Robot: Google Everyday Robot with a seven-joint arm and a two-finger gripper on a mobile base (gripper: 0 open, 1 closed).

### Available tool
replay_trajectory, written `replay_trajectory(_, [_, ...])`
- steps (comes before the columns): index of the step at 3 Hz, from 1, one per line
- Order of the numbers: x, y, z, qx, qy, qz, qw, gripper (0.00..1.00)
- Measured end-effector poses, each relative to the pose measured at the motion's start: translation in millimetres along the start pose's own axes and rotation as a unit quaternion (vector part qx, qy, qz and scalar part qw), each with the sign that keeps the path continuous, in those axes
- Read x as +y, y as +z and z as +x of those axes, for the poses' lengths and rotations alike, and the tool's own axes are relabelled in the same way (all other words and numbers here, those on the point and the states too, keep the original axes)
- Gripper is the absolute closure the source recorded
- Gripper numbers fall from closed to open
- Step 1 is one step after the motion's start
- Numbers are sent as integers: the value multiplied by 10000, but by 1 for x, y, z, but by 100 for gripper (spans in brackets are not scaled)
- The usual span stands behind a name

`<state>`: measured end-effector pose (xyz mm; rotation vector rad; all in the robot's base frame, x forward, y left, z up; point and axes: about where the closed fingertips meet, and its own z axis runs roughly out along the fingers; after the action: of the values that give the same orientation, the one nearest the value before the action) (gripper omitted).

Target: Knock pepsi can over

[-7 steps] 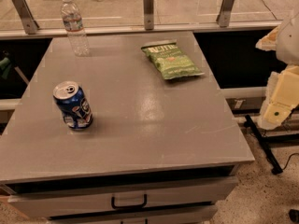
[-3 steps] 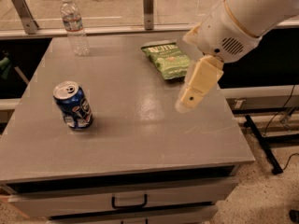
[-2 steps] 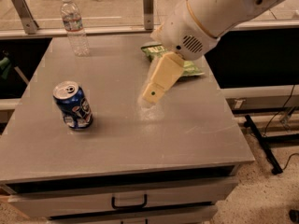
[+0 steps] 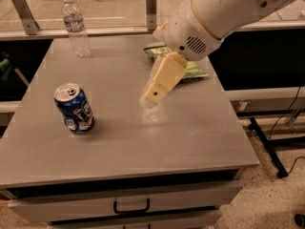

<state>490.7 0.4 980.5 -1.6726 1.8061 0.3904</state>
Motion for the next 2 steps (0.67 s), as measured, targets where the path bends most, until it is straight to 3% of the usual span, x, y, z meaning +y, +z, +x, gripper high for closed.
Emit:
replay_trajectory(1, [2,40,-3,-392,47,-152,9991,0])
replay_trajectory(2, [-7,90,-14,-955,178,-154,9951,0])
